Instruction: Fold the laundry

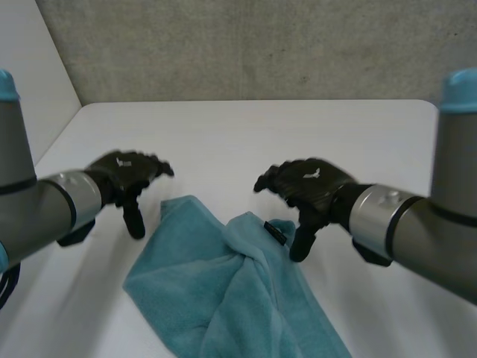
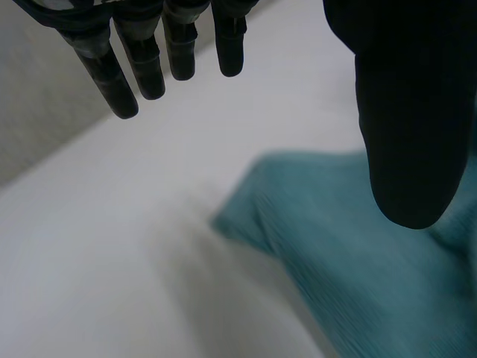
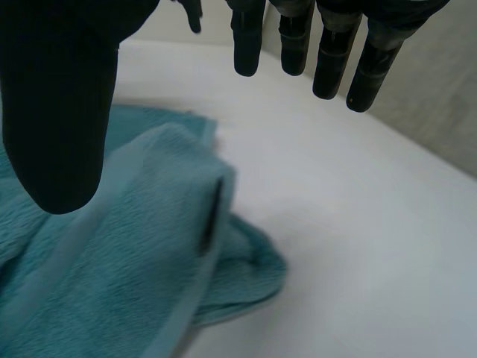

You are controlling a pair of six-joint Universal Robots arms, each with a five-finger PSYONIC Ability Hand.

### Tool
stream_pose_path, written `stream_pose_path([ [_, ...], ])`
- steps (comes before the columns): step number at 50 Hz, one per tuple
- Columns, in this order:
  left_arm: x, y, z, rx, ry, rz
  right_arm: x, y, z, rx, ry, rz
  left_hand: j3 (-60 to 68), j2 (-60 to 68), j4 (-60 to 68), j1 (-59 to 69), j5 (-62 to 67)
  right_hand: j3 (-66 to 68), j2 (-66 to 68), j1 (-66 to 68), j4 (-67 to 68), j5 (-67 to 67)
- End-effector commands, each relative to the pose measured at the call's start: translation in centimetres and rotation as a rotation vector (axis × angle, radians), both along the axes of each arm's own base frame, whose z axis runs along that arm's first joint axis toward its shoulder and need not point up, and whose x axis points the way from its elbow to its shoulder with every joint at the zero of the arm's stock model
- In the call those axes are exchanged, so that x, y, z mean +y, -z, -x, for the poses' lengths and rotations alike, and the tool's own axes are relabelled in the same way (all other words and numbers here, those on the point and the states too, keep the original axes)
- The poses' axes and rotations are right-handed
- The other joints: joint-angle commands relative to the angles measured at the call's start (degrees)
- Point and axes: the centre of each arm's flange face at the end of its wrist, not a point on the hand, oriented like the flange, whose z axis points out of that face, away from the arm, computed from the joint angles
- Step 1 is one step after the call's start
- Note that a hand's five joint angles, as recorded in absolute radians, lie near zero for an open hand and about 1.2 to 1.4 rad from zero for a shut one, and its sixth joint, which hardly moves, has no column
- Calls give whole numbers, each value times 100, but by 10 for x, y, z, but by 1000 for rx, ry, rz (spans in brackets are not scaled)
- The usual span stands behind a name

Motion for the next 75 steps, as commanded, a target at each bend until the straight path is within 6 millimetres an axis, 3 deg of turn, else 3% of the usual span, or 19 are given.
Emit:
stream_pose_path([
  [1,24,39,-9,-70,22,-140,-1,40,-20,29,-51,-52,-113,-4,-11,-94,-89,20,-21,50,-97,-75],
  [9,46,66,-16,-150,67,-219,-3,79,-31,94,-64,-121,156,264,257,175,179,272,231,301,155,177],
  [11,46,68,-18,-153,63,-224,-7,83,-32,111,-51,-104,424,532,525,442,447,1774,1733,1803,1657,1679],
  [15,45,75,-16,-153,66,-229,-26,72,-38,86,1,8,3932,4041,4034,3951,3956,6743,6702,6773,6626,6648],
  [17,35,71,-14,-139,60,-168,-30,68,-39,72,14,40,6688,6797,6790,6707,6712,6760,6719,6789,6643,6665],
  [18,30,68,-13,-130,55,-137,-30,68,-39,72,15,40,6698,6806,6799,6716,6721,6760,6719,6789,6643,6665],
  [23,-4,34,1,-51,34,113,-72,-15,-45,-114,184,401,6698,6806,6799,6716,6721,6760,6719,6789,6643,6665],
  [26,-29,-20,14,66,-47,349,-81,-87,-39,-286,287,644,6698,6806,6799,6716,6721,6760,6719,6789,6643,6665],
  [29,-34,-63,17,213,-158,474,-84,-107,-36,-352,308,718,6698,6806,6799,6716,6721,6760,6719,6789,6643,6665],
  [33,-28,-83,16,343,-240,515,-87,-131,-23,-442,342,834,6698,6806,6799,6716,6721,6760,6719,6789,6643,6665],
  [37,-4,-61,18,359,-221,420,-80,-111,-18,-385,312,789,6698,6806,6799,6716,6721,6760,6719,6789,6643,6665],
  [39,3,-53,20,349,-212,393,-72,-71,-16,-280,262,655,6698,6806,6799,6716,6721,6760,6719,6789,6643,6665],
  [40,29,-21,24,298,-161,292,-71,-60,-15,-252,252,616,6698,6806,6799,6716,6721,6760,6719,6789,6643,6665],
  [46,83,41,25,183,-77,89,-58,20,4,-4,221,326,6698,6806,6799,6716,6721,6760,6719,6789,6643,6665],
  [52,116,75,13,70,-56,-68,-57,49,19,114,225,255,6600,6708,6702,6619,6624,6760,6719,6789,6643,6665],
  [59,152,71,15,-24,42,-191,-68,52,33,142,264,253,978,1087,1080,997,1002,6760,6719,6789,6643,6665],
  [65,122,38,27,62,11,-85,-65,58,33,146,245,233,-146,-37,-44,-127,-122,6760,6719,6789,6643,6665],
  [70,61,13,22,148,-112,44,-63,61,32,145,232,224,-163,-55,-62,-145,-140,6760,6719,6789,6643,6665],
  [75,9,27,21,160,-178,66,-63,62,32,146,231,221,-45,63,56,-27,-22,6760,6719,6789,6643,6665],
])
